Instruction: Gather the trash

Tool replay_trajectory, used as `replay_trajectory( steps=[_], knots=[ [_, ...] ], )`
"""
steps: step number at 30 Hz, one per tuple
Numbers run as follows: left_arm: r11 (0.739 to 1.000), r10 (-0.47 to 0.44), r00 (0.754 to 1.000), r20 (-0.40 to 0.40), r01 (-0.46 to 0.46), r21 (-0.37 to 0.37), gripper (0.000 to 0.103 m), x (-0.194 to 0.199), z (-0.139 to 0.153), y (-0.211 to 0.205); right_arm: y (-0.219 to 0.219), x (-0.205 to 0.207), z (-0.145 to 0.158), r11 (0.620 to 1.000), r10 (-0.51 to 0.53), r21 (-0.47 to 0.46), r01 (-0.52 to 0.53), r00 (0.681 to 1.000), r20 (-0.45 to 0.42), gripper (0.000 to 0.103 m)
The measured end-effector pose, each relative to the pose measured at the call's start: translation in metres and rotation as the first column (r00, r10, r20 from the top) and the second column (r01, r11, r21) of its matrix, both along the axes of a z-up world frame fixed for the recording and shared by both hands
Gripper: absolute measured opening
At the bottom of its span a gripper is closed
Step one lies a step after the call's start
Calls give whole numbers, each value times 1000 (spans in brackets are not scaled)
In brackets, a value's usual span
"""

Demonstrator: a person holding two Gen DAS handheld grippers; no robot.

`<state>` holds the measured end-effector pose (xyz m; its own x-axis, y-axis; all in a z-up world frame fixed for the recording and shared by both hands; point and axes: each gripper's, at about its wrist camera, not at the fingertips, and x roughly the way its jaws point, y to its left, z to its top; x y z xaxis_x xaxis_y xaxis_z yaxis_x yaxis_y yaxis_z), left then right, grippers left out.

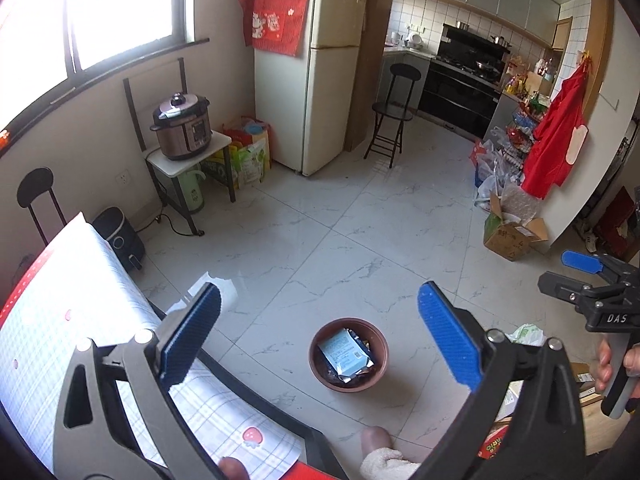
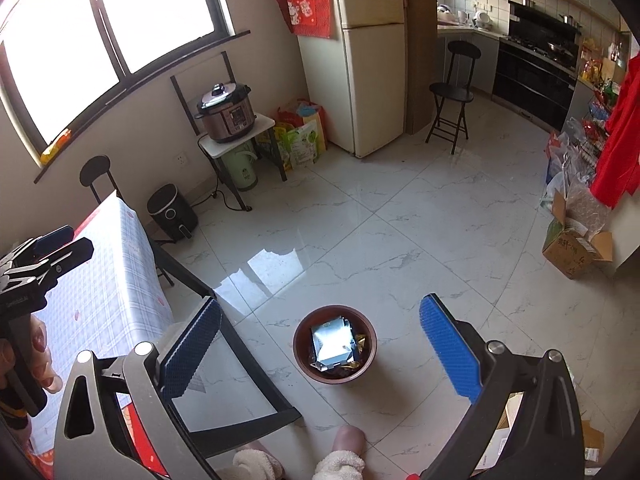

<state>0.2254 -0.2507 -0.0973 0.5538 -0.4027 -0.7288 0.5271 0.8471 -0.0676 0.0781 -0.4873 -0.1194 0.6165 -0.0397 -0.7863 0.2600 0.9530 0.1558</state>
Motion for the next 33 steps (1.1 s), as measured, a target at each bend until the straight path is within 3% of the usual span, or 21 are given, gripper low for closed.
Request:
replay_trajectory(
  steps=[8, 15, 20, 33],
  knots=[
    [998, 42, 996, 77, -39, -41, 98, -36, 59, 38, 23, -32, 60, 997, -47, -62, 53, 994, 101, 97],
    [995, 88, 988, 128, -81, -59, 98, -71, 88, 50, 50, -64, 88, 989, -80, -110, 97, 985, 154, 97],
    [992, 94, 986, 136, -81, -93, 98, -85, 98, 54, 68, -75, 95, 980, -69, -172, 101, 981, 181, 97],
    [994, 83, 982, 169, -69, -86, 98, -97, 105, 51, 70, -78, 105, 972, -90, -196, 130, 975, 202, 97]
  ],
)
